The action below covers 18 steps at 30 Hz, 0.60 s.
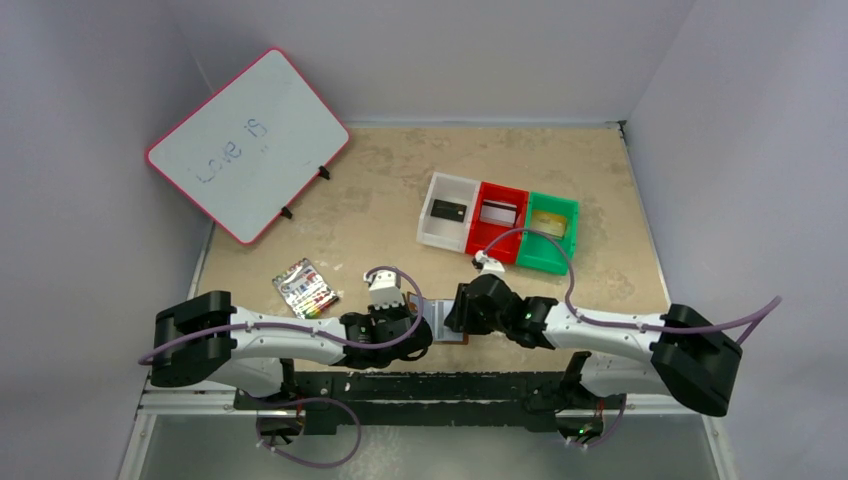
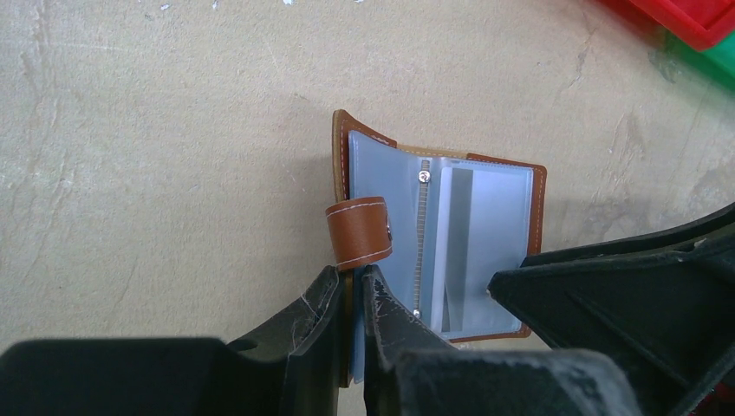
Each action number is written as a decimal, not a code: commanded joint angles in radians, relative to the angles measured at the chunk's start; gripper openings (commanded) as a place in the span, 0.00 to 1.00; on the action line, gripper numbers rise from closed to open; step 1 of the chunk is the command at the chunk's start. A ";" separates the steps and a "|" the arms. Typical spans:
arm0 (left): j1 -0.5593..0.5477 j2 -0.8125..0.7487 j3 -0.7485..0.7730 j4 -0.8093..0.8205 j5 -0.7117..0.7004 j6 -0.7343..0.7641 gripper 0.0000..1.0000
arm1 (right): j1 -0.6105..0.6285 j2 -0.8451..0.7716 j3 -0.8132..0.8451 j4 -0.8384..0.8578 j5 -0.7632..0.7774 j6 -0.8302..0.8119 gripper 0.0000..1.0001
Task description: Take the credit cards out of the card holder
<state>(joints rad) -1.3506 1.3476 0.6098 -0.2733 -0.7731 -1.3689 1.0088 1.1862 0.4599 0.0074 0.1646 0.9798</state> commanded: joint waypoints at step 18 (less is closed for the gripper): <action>-0.010 -0.010 0.015 -0.016 0.010 0.008 0.11 | 0.005 0.082 0.048 -0.025 0.080 0.019 0.46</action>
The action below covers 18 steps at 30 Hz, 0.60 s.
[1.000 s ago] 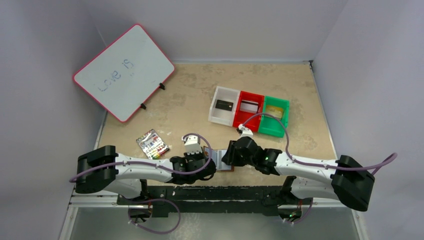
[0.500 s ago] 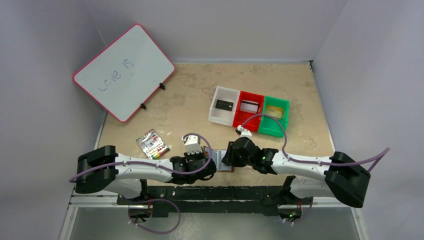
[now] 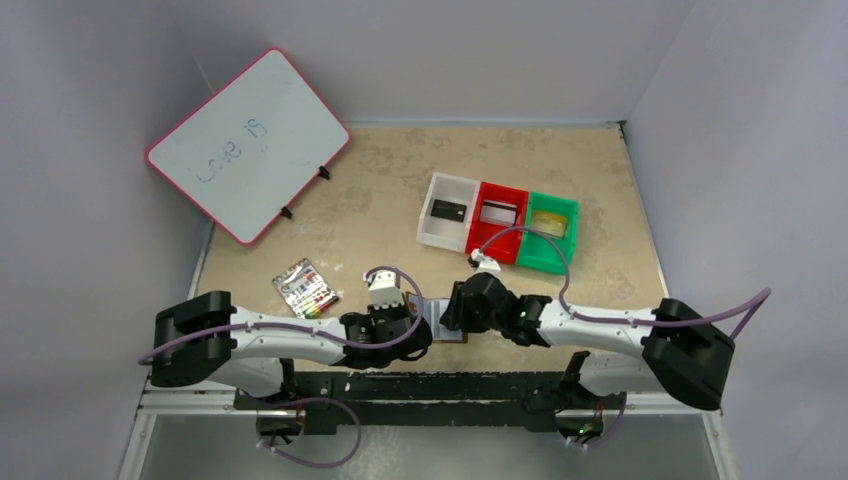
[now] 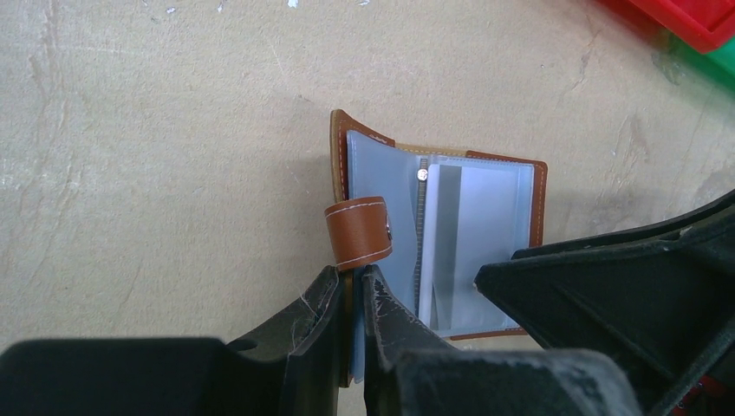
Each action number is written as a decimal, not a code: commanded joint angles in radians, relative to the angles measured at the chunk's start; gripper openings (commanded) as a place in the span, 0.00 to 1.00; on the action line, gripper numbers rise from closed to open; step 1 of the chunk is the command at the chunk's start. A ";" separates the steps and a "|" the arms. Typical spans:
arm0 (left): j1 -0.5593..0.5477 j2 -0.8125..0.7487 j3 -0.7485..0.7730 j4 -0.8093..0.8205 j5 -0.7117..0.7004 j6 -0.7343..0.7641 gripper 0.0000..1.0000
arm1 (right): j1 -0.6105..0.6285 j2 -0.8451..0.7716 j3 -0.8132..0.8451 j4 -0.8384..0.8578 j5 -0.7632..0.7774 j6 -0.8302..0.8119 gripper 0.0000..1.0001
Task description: Take the credit cards out of the card holder
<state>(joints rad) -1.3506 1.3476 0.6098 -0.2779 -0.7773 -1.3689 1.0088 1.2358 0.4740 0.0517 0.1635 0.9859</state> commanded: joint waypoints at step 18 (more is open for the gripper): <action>-0.010 -0.003 0.009 0.003 0.016 0.003 0.10 | 0.004 -0.025 0.024 -0.114 0.050 0.014 0.46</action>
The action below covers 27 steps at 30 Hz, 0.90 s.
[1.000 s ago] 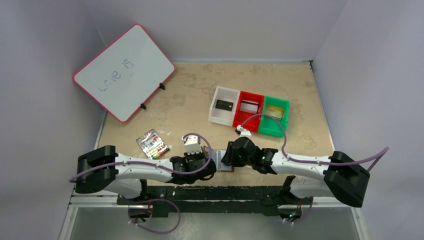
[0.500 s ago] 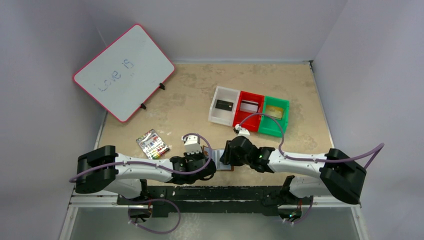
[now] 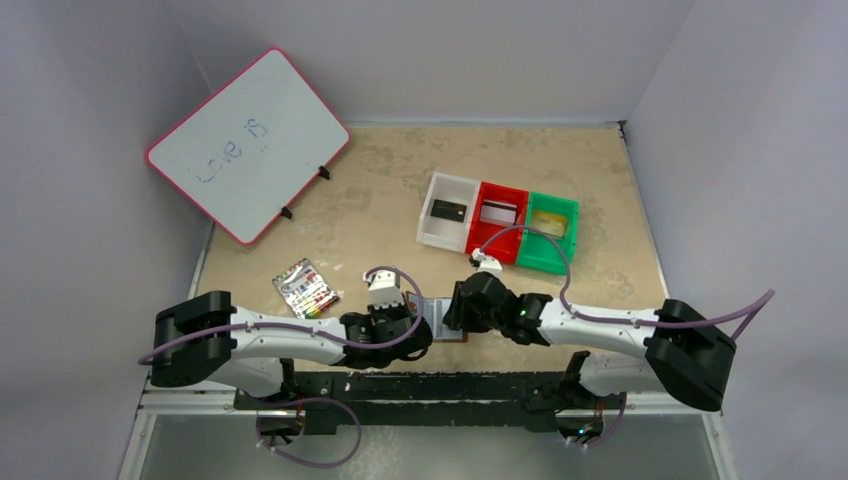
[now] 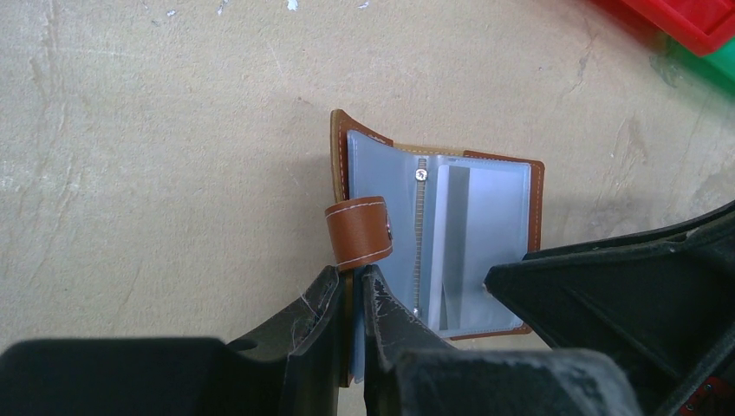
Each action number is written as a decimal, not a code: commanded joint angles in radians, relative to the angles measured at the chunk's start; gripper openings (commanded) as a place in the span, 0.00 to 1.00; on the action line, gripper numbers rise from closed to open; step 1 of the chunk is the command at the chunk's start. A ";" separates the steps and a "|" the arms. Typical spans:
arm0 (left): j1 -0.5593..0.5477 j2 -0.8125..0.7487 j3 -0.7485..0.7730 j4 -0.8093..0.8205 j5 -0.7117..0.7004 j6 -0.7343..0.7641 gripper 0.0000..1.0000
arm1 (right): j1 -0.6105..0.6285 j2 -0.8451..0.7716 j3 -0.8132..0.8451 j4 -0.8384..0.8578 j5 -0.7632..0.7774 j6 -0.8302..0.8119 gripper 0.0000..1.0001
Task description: Take the credit cards out of the card holder
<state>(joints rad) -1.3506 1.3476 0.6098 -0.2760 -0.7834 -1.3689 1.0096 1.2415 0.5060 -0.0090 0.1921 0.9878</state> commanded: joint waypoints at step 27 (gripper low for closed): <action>-0.010 0.004 0.009 0.003 0.022 0.007 0.10 | 0.003 -0.063 0.030 0.036 -0.019 -0.066 0.07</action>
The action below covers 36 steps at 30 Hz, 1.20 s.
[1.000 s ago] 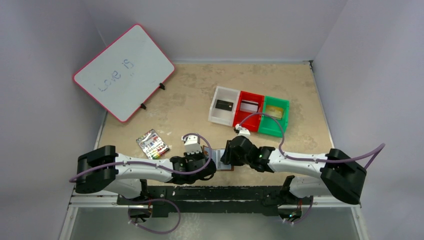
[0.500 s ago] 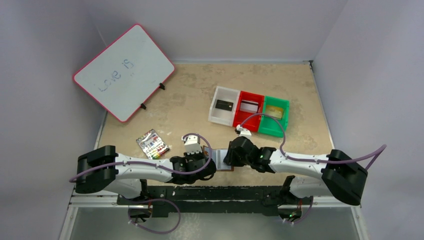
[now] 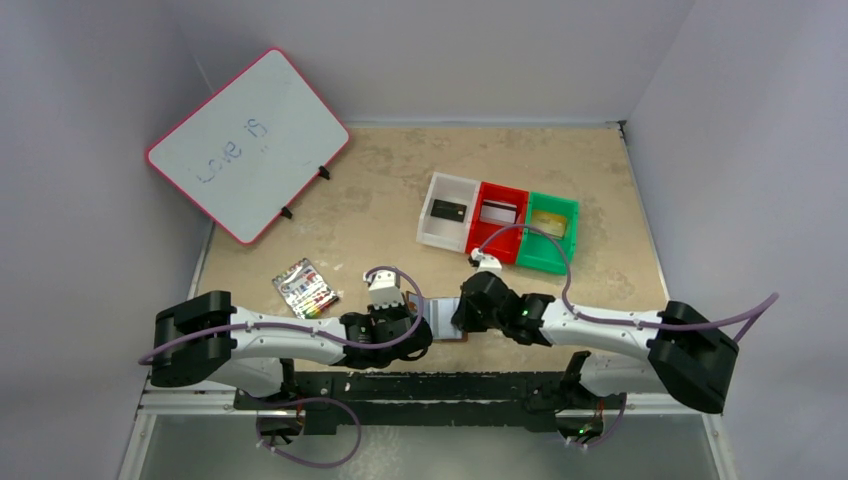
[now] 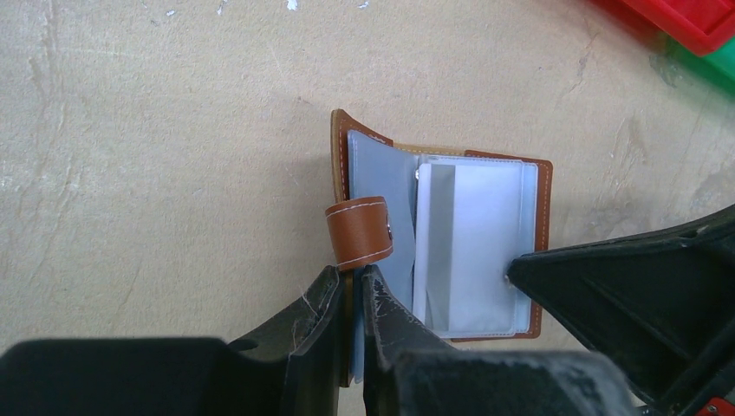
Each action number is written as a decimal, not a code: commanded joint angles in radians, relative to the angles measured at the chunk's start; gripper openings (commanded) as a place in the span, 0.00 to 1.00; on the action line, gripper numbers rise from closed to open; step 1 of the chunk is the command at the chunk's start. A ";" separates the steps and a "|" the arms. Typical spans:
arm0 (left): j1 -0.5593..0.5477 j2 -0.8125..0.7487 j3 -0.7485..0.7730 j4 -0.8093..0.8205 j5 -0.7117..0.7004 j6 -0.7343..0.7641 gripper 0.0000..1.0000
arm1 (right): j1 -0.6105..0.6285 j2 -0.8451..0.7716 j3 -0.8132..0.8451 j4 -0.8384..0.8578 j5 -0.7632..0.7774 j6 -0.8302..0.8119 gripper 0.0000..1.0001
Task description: Take the credit cards out of the card holder
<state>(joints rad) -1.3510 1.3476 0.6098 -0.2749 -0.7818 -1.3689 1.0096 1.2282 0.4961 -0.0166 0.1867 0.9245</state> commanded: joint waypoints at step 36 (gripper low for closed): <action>-0.009 -0.020 0.027 -0.057 -0.002 0.000 0.09 | 0.003 -0.028 0.013 0.276 -0.139 -0.032 0.18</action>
<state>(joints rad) -1.3510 1.3476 0.6186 -0.2859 -0.7818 -1.3693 1.0088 1.2110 0.4786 0.1940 0.0601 0.9146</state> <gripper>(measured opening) 0.096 0.167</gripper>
